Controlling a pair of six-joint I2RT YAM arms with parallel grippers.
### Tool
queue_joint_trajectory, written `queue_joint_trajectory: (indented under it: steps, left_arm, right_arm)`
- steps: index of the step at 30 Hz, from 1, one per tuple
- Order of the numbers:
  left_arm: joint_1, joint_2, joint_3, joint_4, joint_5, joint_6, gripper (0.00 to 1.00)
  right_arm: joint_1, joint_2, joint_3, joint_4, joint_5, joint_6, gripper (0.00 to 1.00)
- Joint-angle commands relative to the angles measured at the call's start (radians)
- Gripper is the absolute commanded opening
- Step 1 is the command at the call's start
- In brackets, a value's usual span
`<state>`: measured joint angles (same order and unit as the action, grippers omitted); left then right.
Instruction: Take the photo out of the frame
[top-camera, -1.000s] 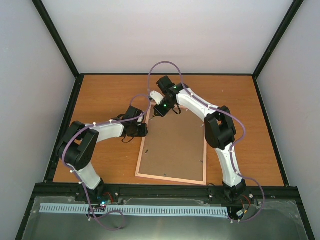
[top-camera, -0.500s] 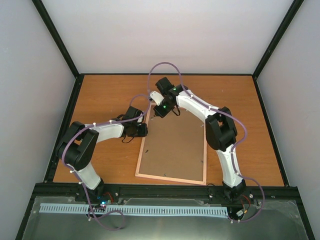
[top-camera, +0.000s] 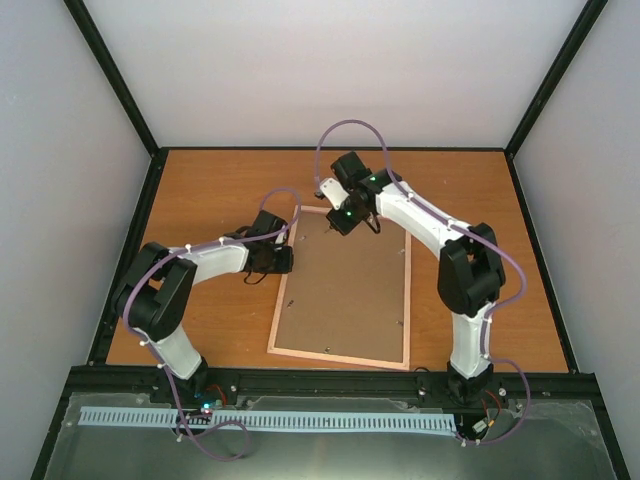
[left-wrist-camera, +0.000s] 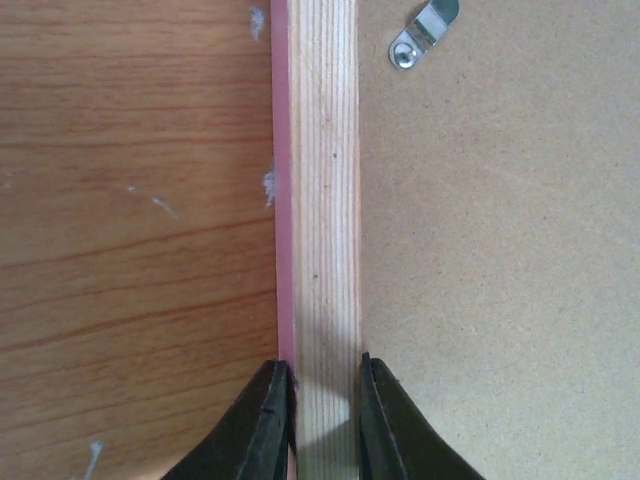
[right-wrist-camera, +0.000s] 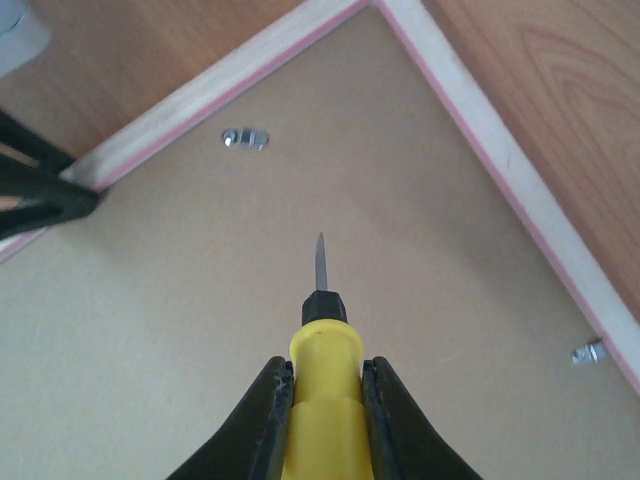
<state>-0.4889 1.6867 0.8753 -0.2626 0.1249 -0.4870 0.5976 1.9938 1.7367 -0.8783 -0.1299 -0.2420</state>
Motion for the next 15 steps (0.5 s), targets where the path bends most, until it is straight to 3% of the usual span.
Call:
queue_joint_trajectory:
  steps: [1, 4, 6, 10, 15]
  left_arm:
    - [0.002, -0.028, 0.095, -0.077, -0.047, 0.040, 0.20]
    - [0.001, -0.055, 0.145, -0.126, -0.103, 0.053, 0.45]
    - [0.001, -0.086, 0.163, -0.158, -0.121, 0.054, 0.53]
    - [-0.003, -0.170, 0.192, -0.220, -0.053, 0.046, 0.57]
    - [-0.033, -0.280, 0.177, -0.313, 0.000, 0.040, 0.55]
  right_arm:
    - [-0.010, -0.129, -0.101, 0.023, -0.068, -0.044, 0.03]
    - [-0.018, -0.235, -0.229, 0.069, -0.081, -0.073, 0.03]
    - [-0.030, -0.317, -0.330, 0.115, -0.088, -0.084, 0.03]
    - [-0.092, -0.471, -0.513, 0.194, -0.119, -0.099, 0.03]
    - [-0.180, -0.608, -0.653, 0.230, -0.185, -0.115, 0.03]
